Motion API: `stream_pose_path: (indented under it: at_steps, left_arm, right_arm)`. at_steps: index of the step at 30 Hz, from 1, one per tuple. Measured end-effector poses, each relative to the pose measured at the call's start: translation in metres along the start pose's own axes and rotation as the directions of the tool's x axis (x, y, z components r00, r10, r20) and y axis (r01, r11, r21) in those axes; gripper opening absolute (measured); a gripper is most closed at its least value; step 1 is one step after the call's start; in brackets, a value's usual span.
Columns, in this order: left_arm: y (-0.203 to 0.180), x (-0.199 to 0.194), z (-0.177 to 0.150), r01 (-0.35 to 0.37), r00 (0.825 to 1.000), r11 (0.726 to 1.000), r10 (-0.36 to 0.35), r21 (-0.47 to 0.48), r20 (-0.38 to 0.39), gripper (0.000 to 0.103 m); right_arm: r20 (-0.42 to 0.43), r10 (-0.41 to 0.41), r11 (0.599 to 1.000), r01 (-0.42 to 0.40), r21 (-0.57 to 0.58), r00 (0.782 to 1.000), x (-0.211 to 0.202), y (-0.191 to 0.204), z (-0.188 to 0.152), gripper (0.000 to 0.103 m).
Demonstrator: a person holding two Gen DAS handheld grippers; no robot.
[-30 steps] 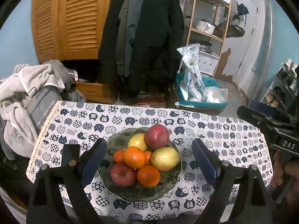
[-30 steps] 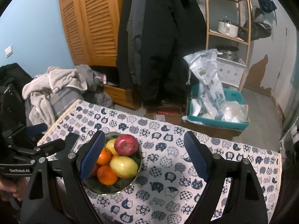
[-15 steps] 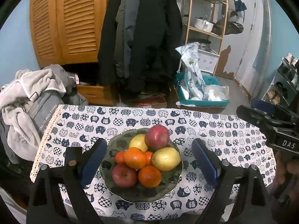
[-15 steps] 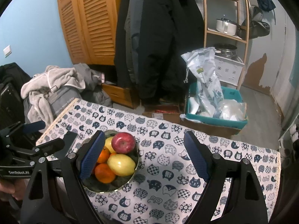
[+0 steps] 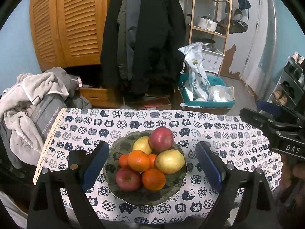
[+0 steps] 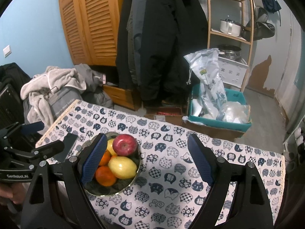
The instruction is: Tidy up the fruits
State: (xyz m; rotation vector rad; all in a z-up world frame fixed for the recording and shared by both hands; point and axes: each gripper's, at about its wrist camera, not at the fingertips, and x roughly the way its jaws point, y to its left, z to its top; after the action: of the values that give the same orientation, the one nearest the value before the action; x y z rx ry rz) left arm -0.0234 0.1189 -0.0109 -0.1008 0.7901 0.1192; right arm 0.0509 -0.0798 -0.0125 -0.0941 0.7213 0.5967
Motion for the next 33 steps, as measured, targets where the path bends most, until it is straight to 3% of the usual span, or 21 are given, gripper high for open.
stream_pose_path:
  at_steps: [33]
  left_arm:
    - [-0.0015, 0.0008, 0.0003, -0.003, 1.0, 1.0, 0.003, -0.025, -0.023, 0.096]
  right_arm:
    - [-0.002, -0.001, 1.0, 0.001, -0.002, 1.0, -0.0015, -0.0008, 0.0, 0.085]
